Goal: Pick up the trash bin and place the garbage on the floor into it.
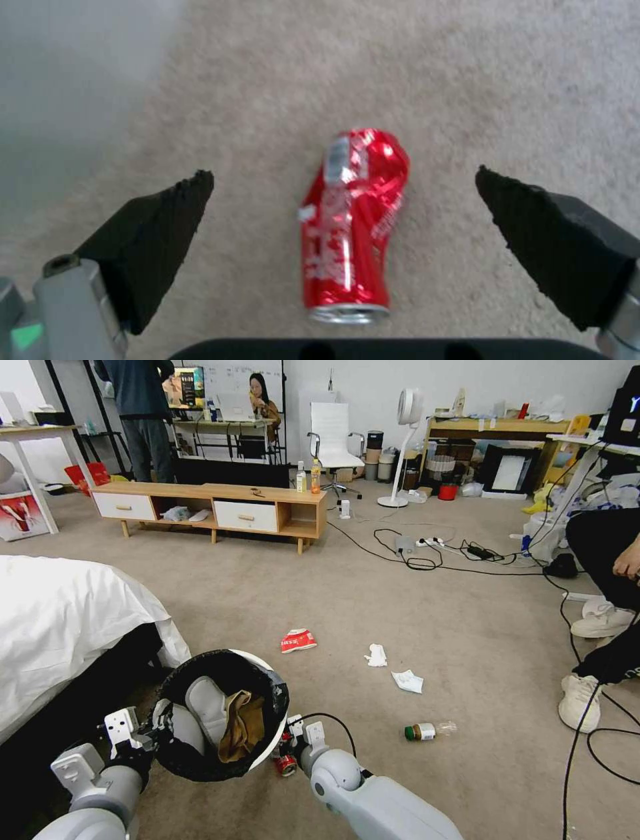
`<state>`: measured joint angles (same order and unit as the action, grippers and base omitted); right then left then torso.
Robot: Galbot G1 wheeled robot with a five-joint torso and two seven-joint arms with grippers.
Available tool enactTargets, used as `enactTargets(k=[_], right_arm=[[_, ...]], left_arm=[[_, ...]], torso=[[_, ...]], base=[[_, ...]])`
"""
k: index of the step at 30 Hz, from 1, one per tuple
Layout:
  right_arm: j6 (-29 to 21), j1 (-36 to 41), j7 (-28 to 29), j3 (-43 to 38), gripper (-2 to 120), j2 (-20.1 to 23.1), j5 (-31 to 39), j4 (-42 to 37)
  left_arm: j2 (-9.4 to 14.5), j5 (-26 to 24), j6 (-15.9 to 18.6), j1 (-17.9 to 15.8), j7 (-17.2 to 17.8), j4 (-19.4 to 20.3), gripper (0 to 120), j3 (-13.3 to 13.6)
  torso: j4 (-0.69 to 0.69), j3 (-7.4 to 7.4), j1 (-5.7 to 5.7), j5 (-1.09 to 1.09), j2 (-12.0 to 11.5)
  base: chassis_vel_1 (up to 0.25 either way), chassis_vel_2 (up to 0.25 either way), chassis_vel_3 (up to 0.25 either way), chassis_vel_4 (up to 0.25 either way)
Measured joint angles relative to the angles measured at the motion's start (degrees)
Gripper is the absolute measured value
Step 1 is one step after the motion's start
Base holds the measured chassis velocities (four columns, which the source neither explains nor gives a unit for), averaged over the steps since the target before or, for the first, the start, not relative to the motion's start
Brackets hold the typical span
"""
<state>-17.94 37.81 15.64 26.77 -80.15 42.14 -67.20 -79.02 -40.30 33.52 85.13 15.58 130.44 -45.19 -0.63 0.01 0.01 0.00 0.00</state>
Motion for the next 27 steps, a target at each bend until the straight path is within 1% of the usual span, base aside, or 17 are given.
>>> enactTargets(k=[12,14,22,27], right_arm=[[2.4,1.0,-2.4,-1.1,100,-1.4,-3.7,7.0],[3.2,0.8,-3.8,-1.7,100,-2.0,-5.0,9.5],[4.9,0.3,-5.7,-2.5,100,-4.0,-7.7,14.4],[5.4,0.2,-6.5,-2.8,100,-4.8,-8.6,15.8]], left_arm=[[0.0,0.0,0.1,0.1,0.2,0.7,6,0.1],[-0.1,0.1,0.1,0.2,0.2,1.0,6,0.1],[-0.5,0.6,0.2,0.3,0.3,1.3,6,0.4],[-0.7,0.9,0.2,0.4,0.3,1.4,6,0.5]], torso=[[0.00,0.00,0.00,0.00,0.0],[0.00,0.00,0.00,0.00,0.0],[0.00,0.00,0.00,0.00,0.0],[0.00,0.00,-0.01,0.00,0.0]], base=[[0.000,0.000,0.000,0.000],[0.000,0.000,0.000,0.000],[0.000,0.000,0.000,0.000],[0.000,0.000,0.000,0.000]])
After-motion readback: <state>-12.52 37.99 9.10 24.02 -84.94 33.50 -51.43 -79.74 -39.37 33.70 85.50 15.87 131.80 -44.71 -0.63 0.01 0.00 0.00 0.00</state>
